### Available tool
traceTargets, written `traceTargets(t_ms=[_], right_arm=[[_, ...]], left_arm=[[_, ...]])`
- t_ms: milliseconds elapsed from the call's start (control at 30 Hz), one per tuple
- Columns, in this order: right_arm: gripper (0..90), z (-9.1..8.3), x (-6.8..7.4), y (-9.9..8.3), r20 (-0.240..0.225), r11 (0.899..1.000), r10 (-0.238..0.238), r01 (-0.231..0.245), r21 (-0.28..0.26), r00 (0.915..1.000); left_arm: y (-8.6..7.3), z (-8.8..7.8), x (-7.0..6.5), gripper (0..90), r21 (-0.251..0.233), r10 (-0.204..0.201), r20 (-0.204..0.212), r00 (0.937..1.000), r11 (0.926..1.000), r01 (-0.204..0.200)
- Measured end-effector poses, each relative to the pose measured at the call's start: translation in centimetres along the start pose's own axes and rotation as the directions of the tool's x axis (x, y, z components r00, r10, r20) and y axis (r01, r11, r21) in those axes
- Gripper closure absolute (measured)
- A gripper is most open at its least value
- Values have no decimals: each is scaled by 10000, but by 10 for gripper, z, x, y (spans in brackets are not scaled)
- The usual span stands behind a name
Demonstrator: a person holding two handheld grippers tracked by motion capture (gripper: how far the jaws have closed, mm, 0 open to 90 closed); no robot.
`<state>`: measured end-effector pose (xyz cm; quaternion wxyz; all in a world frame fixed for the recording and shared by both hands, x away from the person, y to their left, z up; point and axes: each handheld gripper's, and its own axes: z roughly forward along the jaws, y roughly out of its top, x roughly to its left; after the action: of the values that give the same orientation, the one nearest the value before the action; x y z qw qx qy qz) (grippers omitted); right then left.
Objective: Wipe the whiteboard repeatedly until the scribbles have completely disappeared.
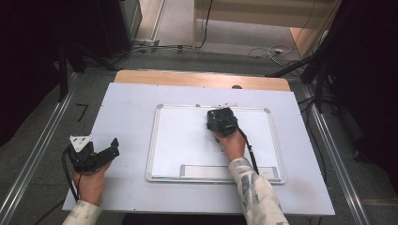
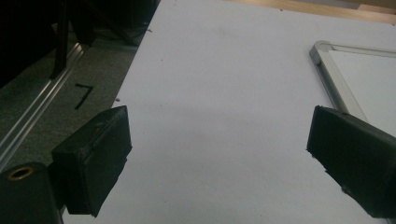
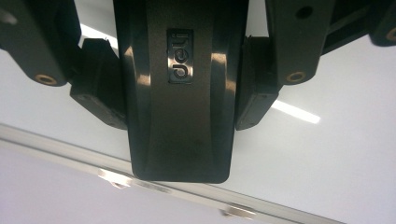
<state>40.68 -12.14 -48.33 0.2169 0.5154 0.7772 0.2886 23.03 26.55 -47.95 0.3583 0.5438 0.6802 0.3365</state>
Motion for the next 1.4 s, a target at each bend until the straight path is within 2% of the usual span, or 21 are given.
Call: traceTargets(t_ms=[67, 167, 267, 300, 367, 433, 467, 500, 567, 600, 633, 667, 733, 800, 900, 967, 1000, 1033, 1200, 1333, 1400], right_arm=[[383, -10, -8, -11, 68, 10000, 28, -29, 41, 10000], [383, -16, -11, -18, 118, 10000, 2, -2, 64, 9999], [383, -23, -3, -25, 248, 9998, -193, 192, 54, 9995], [383, -26, 5, -29, 150, 9996, -295, 295, 28, 9995], [383, -27, 9, -31, 112, 9994, -336, 336, -13, 9994], [383, -29, 24, -33, -99, 9992, -398, 398, -45, 9992], [383, -29, 24, -33, -99, 9992, -398, 398, -45, 9992], [383, -29, 29, -33, -163, 9991, -421, 420, -75, 9990], [383, -28, 42, -32, -368, 9983, -577, 573, -124, 9977], [383, -26, 57, -30, -538, 9967, -805, 797, -163, 9953], [383, -25, 65, -29, -636, 9959, -900, 891, -171, 9939], [383, -25, 65, -29, -636, 9959, -900, 891, -171, 9939], [383, -20, 80, -23, -818, 9935, -1135, 1123, -186, 9902], [383, -18, 80, -20, -888, 9932, -1159, 1145, -205, 9893], [383, -11, 72, -13, -964, 9952, -974, 956, -233, 9906], [383, -7, 62, -9, -859, 9967, -800, 786, -192, 9931], [383, -4, 50, -5, -720, 9978, -655, 645, -164, 9953], [383, -4, 50, -5, -720, 9978, -655, 645, -164, 9953], [383, -1, 10, -1, -146, 10000, -55, 54, -41, 9999], [383, -1, -23, -2, 293, 9988, 493, -494, 10, 9984], [383, 0, -33, -1, 415, 9972, 748, -748, 5, 9963]], left_arm=[[0, 1, 1, 69, 56, -56, -66, 10000, 10000, 57], [0, 0, 0, 69, -32, -111, -32, 9999, 9999, 110], [1, 0, -4, 69, -56, -52, 16, 10000, 10000, 52], [1, 1, -5, 69, -4, -8, 12, 10000, 10000, 8], [1, 2, -7, 69, 4, 35, 6, 10000, 10000, -35], [2, 3, -9, 69, 12, 104, 48, 9999, 9999, -104], [2, 3, -9, 69, 10, 154, 81, 9998, 9999, -154], [2, 3, -10, 69, 22, 154, 81, 9998, 9999, -154], [2, 4, -11, 69, 7, 128, 93, 9999, 9999, -128], [2, 4, -11, 69, -3, 134, 114, 9998, 9999, -134], [2, 4, -11, 69, -3, 147, 136, 9998, 9999, -147], [2, 4, -11, 69, 0, 130, 150, 9998, 9999, -130], [2, 4, -10, 69, -5, 123, 159, 9998, 9999, -123], [2, 4, -9, 69, 13, 113, 150, 9998, 9999, -113], [1, 4, -7, 69, 18, 55, 148, 9999, 10000, -55], [1, 3, -5, 69, 50, 13, 155, 9999, 10000, -14], [1, 3, -4, 69, 51, -37, 111, 9999, 10000, 37], [1, 3, -3, 69, 36, -42, 129, 9999, 10000, 42], [1, 1, 1, 69, 14, -129, 80, 9999, 9999, 128], [0, 0, 0, 69, 12, -132, 47, 9999, 9999, 132], [0, -1, 0, 69, -5, -103, 25, 9999, 9999, 103]])
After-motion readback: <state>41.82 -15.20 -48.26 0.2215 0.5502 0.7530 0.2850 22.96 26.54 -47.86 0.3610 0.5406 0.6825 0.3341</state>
